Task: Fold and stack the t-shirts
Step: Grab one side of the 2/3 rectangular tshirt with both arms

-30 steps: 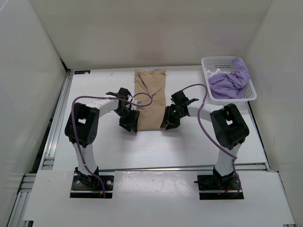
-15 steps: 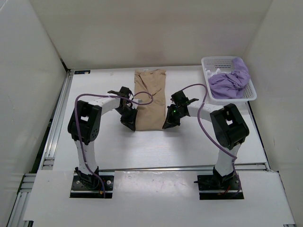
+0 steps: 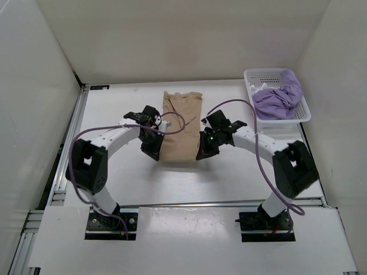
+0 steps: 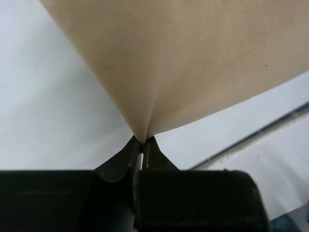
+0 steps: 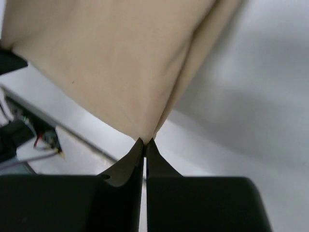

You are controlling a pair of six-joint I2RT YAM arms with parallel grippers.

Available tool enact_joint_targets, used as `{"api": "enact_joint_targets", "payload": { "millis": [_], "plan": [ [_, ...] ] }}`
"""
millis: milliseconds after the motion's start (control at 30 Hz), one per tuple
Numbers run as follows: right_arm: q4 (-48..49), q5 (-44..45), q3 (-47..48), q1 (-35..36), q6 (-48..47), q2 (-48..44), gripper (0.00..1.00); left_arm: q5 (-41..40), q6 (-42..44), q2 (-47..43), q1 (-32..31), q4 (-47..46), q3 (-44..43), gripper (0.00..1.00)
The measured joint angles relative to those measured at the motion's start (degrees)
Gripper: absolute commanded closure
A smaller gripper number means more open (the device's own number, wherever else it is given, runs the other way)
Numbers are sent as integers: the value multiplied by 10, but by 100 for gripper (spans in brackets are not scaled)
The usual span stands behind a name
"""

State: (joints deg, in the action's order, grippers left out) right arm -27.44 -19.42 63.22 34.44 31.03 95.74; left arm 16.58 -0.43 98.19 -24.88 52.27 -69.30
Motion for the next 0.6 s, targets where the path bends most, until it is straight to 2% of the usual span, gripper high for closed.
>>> {"api": "enact_joint_targets", "payload": {
  "millis": [167, 367, 600],
  "plan": [
    [-55, -3, -32, 39, -10, -115, 100, -42, 0, -96, -46, 85, 16, 90],
    [-111, -6, -42, 111, 17, -225, 100, -51, -1, -175, -73, 187, 8, 90],
    [-164, -8, -37, 144, 64, -304, 100, -46, 0, -231, -106, 235, -85, 90]
  ]
}}
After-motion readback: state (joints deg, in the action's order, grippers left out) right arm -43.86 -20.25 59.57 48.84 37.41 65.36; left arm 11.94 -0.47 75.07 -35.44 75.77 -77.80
